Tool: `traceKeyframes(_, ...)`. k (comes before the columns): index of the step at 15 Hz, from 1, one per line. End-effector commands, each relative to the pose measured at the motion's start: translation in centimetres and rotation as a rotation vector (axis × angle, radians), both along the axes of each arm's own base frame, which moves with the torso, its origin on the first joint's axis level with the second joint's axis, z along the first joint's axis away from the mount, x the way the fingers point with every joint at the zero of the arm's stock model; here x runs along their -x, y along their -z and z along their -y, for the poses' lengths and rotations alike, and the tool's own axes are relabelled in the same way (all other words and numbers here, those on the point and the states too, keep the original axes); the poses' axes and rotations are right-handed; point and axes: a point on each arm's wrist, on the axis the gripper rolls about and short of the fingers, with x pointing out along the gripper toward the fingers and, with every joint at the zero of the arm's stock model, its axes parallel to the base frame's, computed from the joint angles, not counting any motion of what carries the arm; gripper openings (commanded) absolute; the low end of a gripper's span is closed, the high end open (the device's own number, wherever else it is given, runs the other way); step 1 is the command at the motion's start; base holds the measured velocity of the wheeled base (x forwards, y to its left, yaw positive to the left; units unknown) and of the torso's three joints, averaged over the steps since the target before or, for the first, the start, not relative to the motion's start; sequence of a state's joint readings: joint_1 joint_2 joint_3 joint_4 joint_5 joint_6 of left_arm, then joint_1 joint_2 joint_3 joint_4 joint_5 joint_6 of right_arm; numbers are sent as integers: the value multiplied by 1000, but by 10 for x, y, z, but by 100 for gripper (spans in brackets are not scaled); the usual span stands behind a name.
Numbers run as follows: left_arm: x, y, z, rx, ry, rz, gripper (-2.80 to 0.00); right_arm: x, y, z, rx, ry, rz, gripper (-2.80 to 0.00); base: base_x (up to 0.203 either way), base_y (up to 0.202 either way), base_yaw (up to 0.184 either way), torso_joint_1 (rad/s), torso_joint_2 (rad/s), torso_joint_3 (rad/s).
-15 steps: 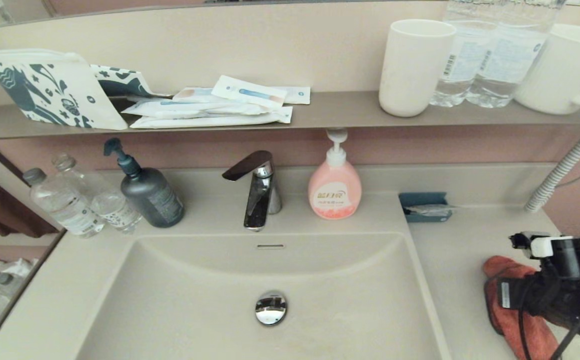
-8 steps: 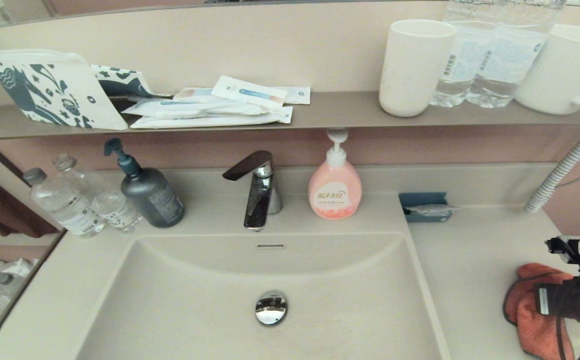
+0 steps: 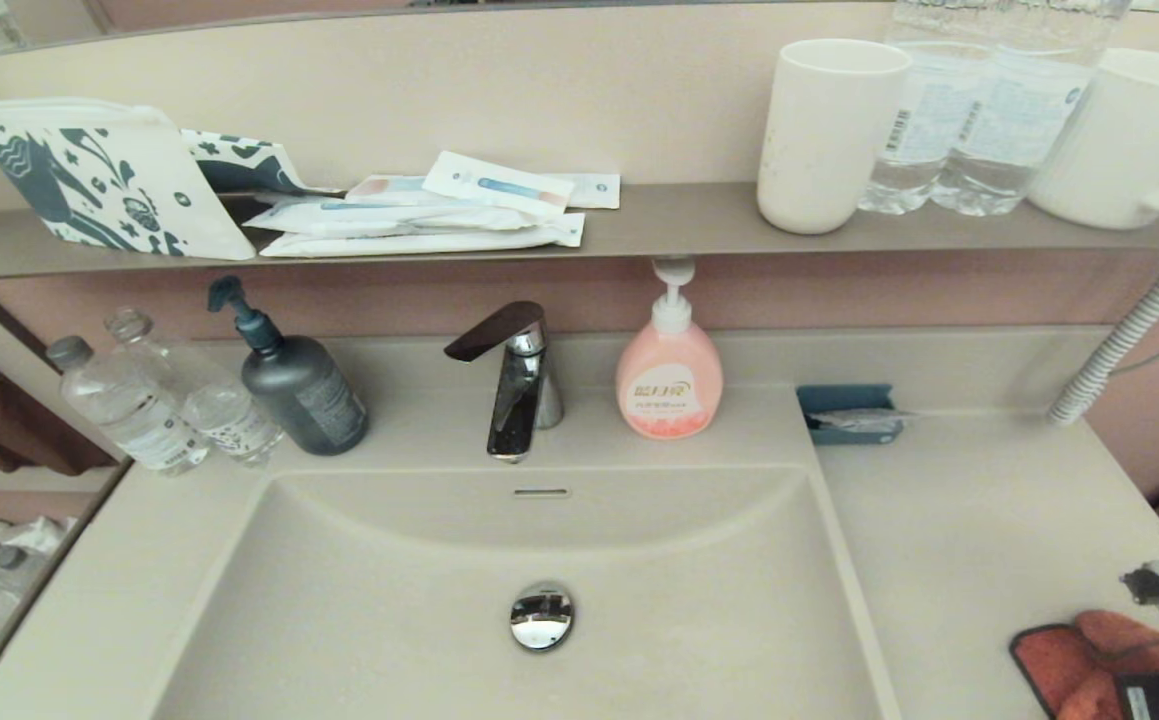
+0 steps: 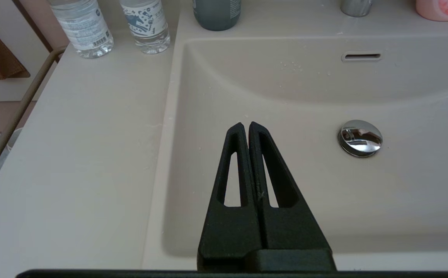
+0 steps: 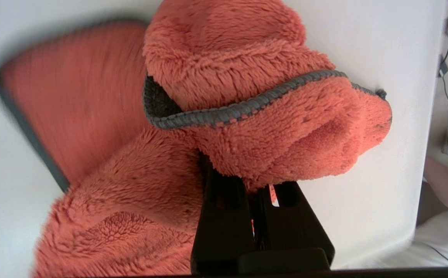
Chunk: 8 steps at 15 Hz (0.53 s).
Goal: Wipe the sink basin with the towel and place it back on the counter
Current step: Wipe the sink
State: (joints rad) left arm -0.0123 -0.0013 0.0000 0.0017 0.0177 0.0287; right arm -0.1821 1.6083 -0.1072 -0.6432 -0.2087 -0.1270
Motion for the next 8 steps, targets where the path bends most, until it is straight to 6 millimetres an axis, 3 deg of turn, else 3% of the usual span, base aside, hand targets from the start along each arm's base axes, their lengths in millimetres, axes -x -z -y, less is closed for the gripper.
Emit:
traceKeyframes(1, 0, 0, 0, 0, -1, -1, -280, 22, -1, -9, -4, -53, 7, -280, 0, 0, 0, 0, 0, 0)
traceKeyframes(5, 0, 0, 0, 0, -1, -1, -280, 23, 2, -33, -66, -166, 9, -280, 0, 0, 0, 0, 0, 0)
traceKeyframes(8, 0, 0, 0, 0, -1, -1, -280, 2, 6, -53, -147, -186, 3, -280, 0, 0, 0, 0, 0, 0)
